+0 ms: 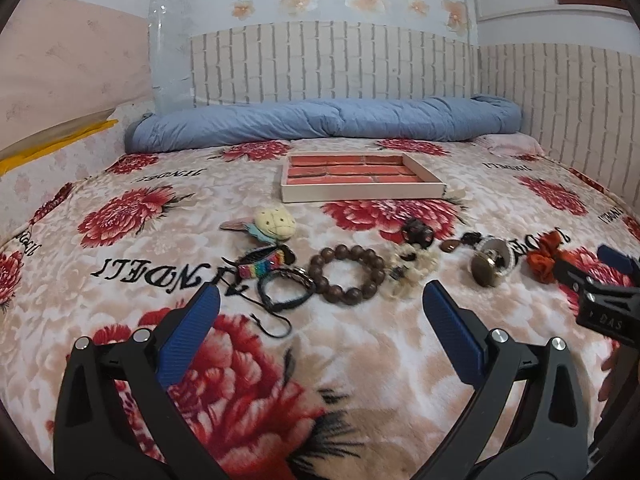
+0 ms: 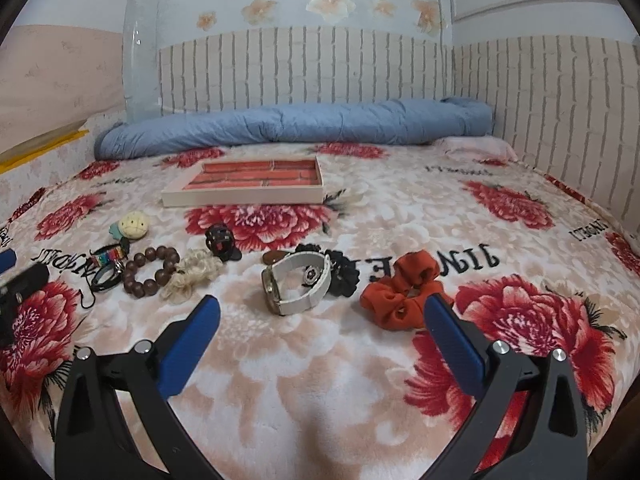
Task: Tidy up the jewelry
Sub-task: 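Move left tool to black braided bracelet while right tool approaches white-strap watch, then close left gripper on black braided bracelet while right gripper closes on white watch strap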
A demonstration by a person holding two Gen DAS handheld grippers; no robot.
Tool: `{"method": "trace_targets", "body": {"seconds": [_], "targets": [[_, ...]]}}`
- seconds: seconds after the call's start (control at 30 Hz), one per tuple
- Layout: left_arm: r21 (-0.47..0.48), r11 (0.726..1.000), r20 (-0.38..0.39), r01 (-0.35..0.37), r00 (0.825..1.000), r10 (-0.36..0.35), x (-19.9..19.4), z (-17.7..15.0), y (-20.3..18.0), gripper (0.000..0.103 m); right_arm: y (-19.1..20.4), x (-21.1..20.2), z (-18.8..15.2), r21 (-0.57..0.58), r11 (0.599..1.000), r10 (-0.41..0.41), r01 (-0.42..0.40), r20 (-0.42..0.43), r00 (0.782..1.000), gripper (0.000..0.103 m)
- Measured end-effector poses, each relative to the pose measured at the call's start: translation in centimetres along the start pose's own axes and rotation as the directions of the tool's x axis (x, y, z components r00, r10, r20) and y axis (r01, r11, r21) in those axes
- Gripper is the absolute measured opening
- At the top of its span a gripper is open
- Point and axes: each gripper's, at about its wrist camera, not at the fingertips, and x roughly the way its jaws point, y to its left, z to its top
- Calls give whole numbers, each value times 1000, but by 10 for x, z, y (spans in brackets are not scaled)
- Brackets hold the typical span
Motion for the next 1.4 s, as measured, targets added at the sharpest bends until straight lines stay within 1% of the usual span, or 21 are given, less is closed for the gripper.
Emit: {"method": "trace_targets", "body": {"seconds": [0.07,0.17,0.27,0.4,0.47,0.57,0.73,0.83,0.87,0.9,0.93,0.97,1.0,1.03,1.13,1.17,1.2,1.27,1.33,1.4], "targets": [[-14,1000,-12,-7,1000,7,6,5,7,98,0,7,1,-3,1000,-5,5,-16,1000,99],[-17,999,-25,-37,999,36,17,11,13,98,-1,17,7,-7,1000,-7,6,-32,999,99],[-14,999,-43,-49,998,49,30,18,18,98,2,28,16,-25,999,-24,23,-39,999,99],[0,998,-68,-62,996,62,46,24,20,98,11,39,23,-54,998,-29,27,-45,999,99],[-3,998,-91,-57,994,56,54,26,22,98,16,46,26,-75,997,-29,26,-51,998,99],[-27,998,-123,-57,991,53,68,31,26,98,18,57,29,-78,997,-20,15,-72,997,99],[-13,999,-117,-41,992,39,77,37,20,98,17,68,34,-62,998,5,-10,-82,997,99],[-2,1000,-112,-30,993,30,82,38,15,95,18,74,36,-63,998,18,-24,-89,996,98],[0,1000,-117,-19,993,19,85,38,12,94,18,77,36,-64,998,18,-23,-89,996,94],[0,1000,-121,-12,993,12,87,38,11,94,18,79,37,-62,998,22,-28,-91,996,84],[-1,1000,-125,-6,992,6,89,38,11,92,19,82,37,-59,998,28,-34,-98,995,78],[-3,1000,-129,-4,992,3,92,38,10,89,18,87,37,-55,998,35,-41,-114,993,65],[-5,1000,-137,0,991,-1,96,38,10,87,18,92,36,-51,998,41,-48,-129,991,58],[-9,1000,-148,4,989,-6,100,37,10,84,18,98,35,-43,998,47,-54,-150,987,56],[-12,1000,-157,-4,988,2,106,34,12,84,15,107,32,-33,998,38,-45,-174,984,47],[-12,1000,-161,-8,987,6,108,33,12,84,14,110,30,-38,999,23,-31,-182,983,43],[-15,1000,-173,-11,985,8,111,30,14,83,14,112,29,-43,999,12,-21,-191,982,41],[-29,1000,-199,-13,980,7,116,26,17,80,10,117,26,-34,999,7,-15,-211,977,37],[-36,999,-229,-13,973,4,123,20,19,78,6,119,24,-26,1000,-8,3,-219,976,35],[-50,999,-253,-2,967,-10,129,16,21,73,3,121,22,-21,1000,-18,14,-224,974,35]]}}
